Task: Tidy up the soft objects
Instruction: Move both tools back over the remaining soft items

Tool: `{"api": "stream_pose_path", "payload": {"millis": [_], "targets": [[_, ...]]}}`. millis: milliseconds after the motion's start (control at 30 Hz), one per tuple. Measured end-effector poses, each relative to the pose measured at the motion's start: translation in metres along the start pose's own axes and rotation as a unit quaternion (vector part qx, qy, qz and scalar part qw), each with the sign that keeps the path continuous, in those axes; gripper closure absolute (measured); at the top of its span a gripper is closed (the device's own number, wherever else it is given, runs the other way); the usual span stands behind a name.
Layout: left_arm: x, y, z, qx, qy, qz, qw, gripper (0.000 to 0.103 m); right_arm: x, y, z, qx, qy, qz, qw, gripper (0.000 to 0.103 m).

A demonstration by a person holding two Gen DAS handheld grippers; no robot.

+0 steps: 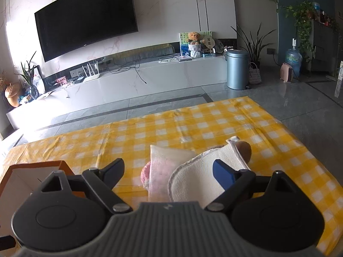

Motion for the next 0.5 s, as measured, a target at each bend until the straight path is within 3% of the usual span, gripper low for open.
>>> {"api": "stream_pose_path", "payload": {"millis": [133,367,500], "targets": [[-0.001,0.000,-0.021,-0.010,-0.005,0.012,0.9999,0.022,0.000,0.003,-0.025,-0.008,-0.015,0.001,1.000,0.015],[-0.001,0.005,-0.060,-0.005,-0.043,0.027,0.9987,0.022,0.005,0.001,-0.061,0.027,-0.029,0.017,0.999,0.013],[-0.008,0.009,-0.082,0.022,-0.052,0.032,0.9979,0.022,0.012,-0.004,-0.088,0.037,-0.065,0.038,0.996,0.010]]}}
Point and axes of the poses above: each gripper's, at about its wrist camera, not at the fingertips, and y roughly against the way its jaws point, z to its left, x to its underside, the point moved 1 cm from there along -y, roughly the way its jaws point, and after that the axes turned 9 degrees about -x, right-handed, at the moved point
